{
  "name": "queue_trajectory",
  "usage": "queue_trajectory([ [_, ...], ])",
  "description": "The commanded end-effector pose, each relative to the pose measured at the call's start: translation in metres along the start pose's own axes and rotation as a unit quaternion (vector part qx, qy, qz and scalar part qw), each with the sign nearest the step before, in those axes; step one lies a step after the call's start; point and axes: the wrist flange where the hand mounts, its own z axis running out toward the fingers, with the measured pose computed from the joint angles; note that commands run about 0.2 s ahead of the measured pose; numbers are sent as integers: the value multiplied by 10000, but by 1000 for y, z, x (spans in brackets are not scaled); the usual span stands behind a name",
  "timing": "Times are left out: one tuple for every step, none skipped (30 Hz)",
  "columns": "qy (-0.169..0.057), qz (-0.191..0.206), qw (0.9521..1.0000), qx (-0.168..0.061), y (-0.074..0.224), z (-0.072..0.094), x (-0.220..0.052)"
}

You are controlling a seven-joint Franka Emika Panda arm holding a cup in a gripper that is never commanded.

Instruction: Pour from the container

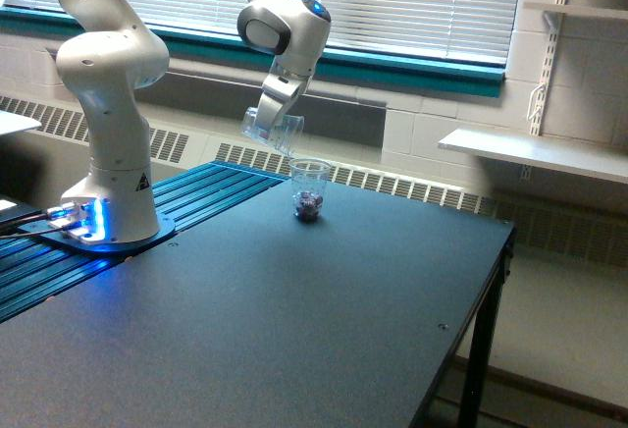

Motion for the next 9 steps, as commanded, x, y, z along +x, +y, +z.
queue_trajectory([
  [115,129,9998,102,-6,-6,3],
  [156,141,9997,99,-7,-7,3],
  [192,163,9996,124,-8,-9,3],
  [216,151,9995,160,-8,-10,3],
  [247,116,9995,188,-9,-11,3],
  [282,107,9994,170,-9,-11,3],
  [298,114,9994,156,-9,-12,3],
  [299,113,9994,155,-9,-12,2],
  [299,113,9994,155,-9,-12,2],
])
